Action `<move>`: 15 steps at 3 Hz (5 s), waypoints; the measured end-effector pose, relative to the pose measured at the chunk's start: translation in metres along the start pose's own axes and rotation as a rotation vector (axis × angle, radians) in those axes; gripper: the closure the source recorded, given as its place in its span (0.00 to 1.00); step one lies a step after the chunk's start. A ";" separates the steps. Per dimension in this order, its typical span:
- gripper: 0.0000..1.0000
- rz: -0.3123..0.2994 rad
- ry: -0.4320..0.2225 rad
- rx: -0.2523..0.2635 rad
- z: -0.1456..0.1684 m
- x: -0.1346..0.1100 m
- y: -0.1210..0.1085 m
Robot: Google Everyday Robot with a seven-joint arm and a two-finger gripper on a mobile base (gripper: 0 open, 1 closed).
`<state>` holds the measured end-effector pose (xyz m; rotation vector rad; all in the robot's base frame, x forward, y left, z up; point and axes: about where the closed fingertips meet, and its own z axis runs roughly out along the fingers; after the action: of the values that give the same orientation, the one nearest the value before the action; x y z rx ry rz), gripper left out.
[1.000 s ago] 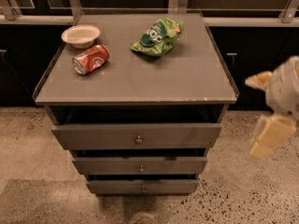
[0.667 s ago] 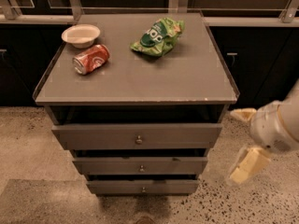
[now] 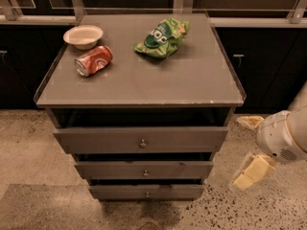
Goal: Open top drawer
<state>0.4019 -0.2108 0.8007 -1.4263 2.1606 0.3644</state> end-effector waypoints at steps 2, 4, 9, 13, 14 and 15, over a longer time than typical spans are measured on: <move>0.00 -0.018 -0.177 -0.062 0.070 -0.003 -0.018; 0.00 -0.096 -0.222 -0.086 0.122 -0.021 -0.034; 0.00 -0.132 -0.119 0.154 0.171 0.004 -0.073; 0.00 -0.169 -0.109 0.119 0.205 0.005 -0.096; 0.00 -0.139 -0.079 0.010 0.197 0.013 -0.070; 0.00 -0.138 -0.071 -0.018 0.194 0.013 -0.065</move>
Offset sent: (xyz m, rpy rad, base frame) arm 0.0576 0.0494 -0.0932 0.2658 -0.0262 0.1133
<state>0.5107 -0.1527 0.6364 -1.5394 1.9947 0.3779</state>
